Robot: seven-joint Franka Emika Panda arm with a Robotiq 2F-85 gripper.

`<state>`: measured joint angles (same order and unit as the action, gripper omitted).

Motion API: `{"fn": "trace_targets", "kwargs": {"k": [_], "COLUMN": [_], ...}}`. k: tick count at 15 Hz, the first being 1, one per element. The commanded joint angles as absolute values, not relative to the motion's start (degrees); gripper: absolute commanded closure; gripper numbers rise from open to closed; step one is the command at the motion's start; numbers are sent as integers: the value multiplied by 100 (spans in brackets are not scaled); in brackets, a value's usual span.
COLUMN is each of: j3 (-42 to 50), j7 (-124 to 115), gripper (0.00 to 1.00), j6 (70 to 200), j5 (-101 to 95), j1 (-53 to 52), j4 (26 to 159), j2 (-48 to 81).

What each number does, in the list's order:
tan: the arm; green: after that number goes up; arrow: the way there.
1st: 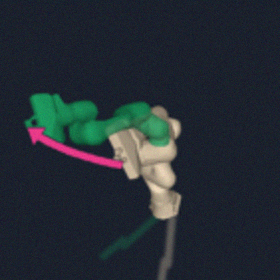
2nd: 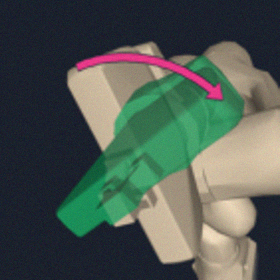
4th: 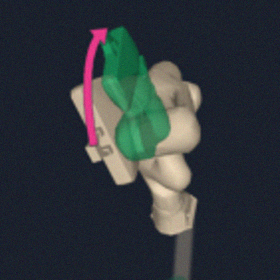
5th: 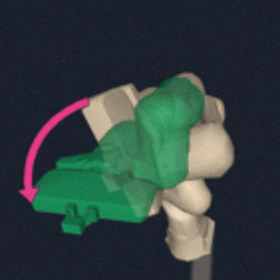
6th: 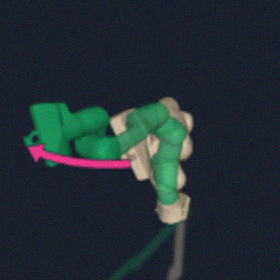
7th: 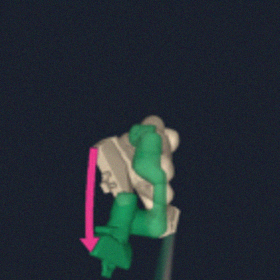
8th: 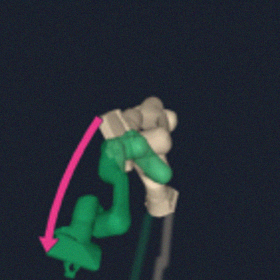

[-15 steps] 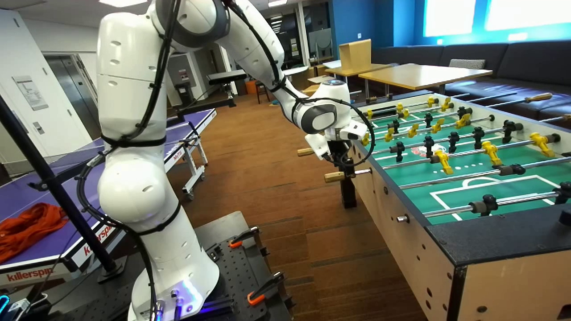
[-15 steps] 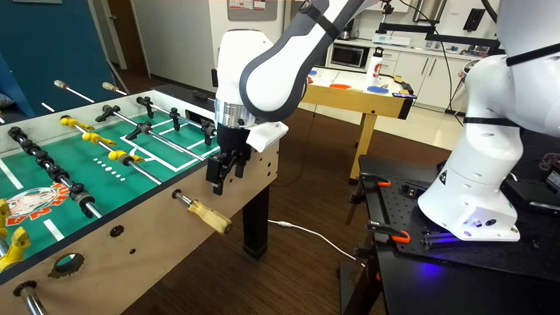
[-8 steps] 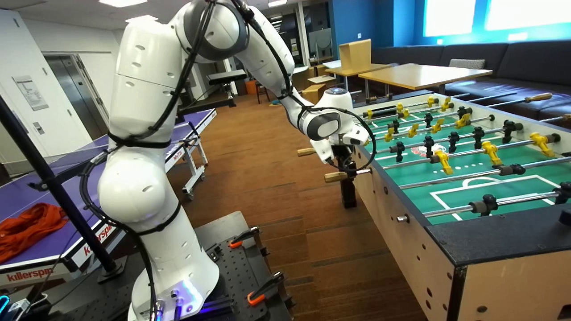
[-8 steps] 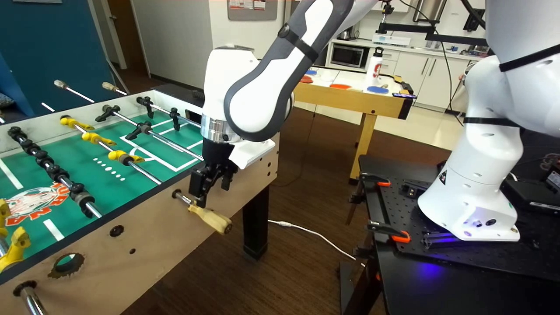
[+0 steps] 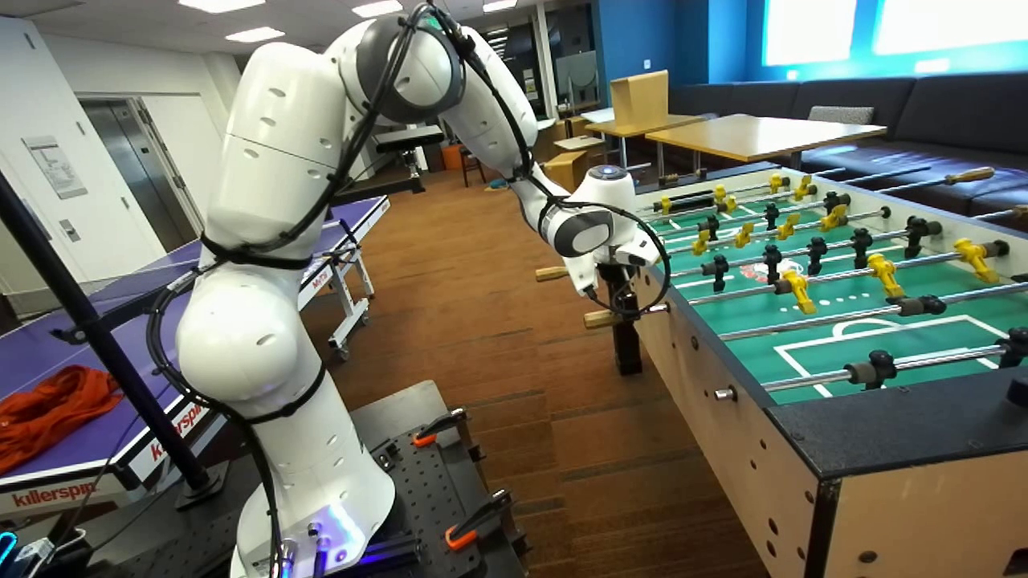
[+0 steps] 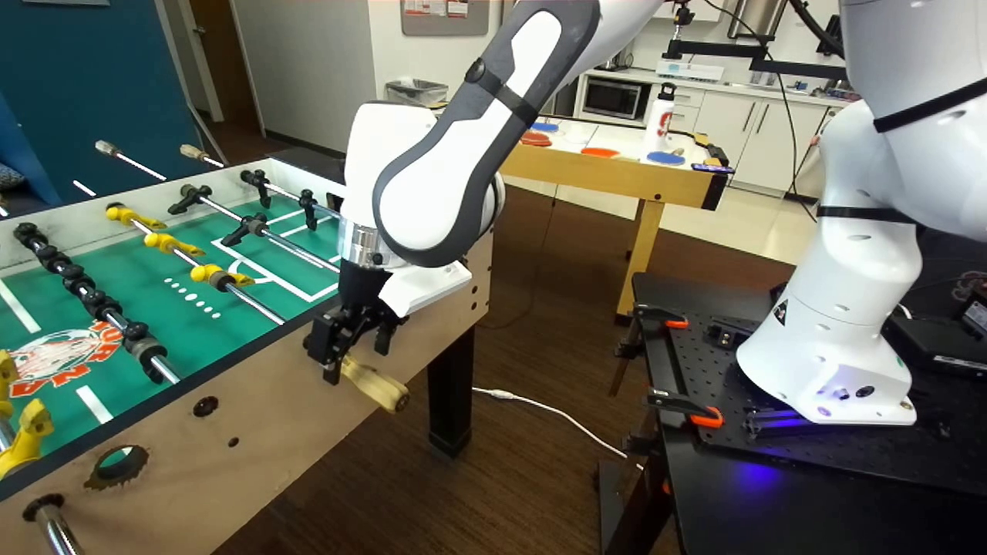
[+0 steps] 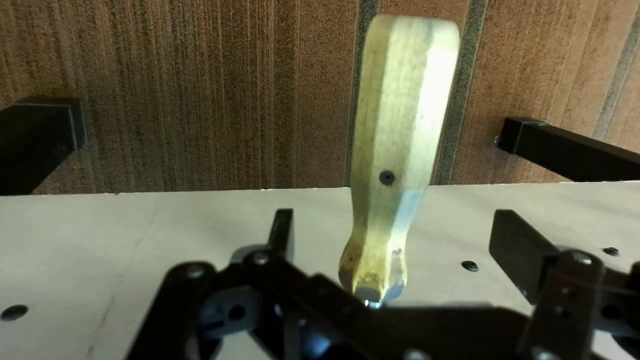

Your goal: Pull the first rod handle from the right on the foosball table

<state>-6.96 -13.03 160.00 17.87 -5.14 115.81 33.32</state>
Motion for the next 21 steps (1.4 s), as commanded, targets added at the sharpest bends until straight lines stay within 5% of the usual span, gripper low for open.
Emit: {"fn": "trace_targets", "kwargs": {"k": [1, 2, 3, 11, 21], "j3": [-639, -639, -642, -586, -844], "j7": [-1632, -1658, -1691, -1787, -1666], "gripper": [0, 25, 26, 87, 90], "j6": [16039, 16048, 16057, 16065, 16475], "j5": [1833, 1828, 1829, 1784, 1752], "j1": [-610, -616, -620, -709, -955], "j4": [11438, 11427, 11420, 11427, 12203], "j2": [3449, 3465, 3476, 3539, 3165]}}
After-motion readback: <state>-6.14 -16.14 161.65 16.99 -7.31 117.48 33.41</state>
